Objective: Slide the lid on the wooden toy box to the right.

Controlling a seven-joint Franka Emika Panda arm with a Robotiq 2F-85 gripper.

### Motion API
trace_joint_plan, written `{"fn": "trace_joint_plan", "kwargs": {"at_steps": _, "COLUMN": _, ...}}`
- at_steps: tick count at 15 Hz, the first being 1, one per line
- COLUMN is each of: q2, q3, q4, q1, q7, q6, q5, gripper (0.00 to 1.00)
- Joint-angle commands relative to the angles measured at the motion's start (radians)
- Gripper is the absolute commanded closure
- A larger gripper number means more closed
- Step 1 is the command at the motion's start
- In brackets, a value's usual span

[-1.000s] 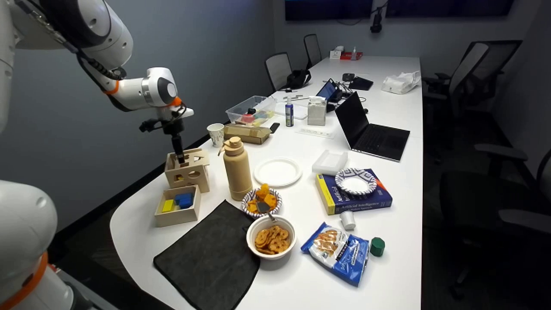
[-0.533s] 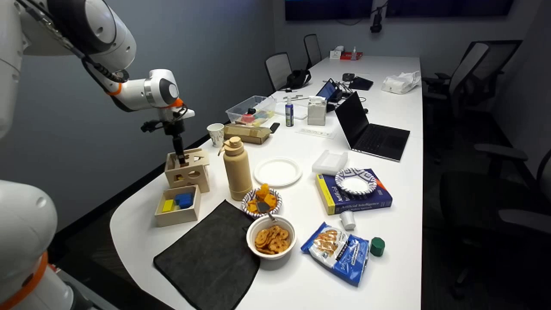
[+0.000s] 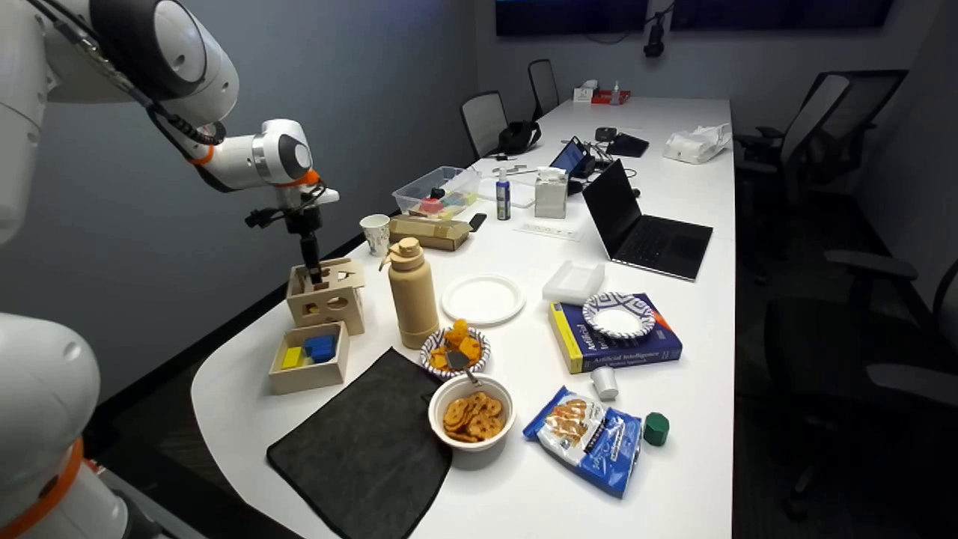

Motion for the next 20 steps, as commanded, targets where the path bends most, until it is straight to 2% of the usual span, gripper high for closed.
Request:
{"fn": "trace_joint_plan", "kwargs": {"at_steps": 1, "q2": 0.033, "q3": -0.014, "q4": 0.051, "q1": 0.015, "q7": 0.034, "q6": -0.03, "q5": -0.006, "gripper": 0.0}}
{"fn": "trace_joint_plan", "kwargs": {"at_steps": 20, "q2": 0.018, "q3": -0.075, "q4": 0.036, "q1": 0.022, "q7": 0.18, "q6": -0.05, "q5": -0.054, "gripper": 0.0}}
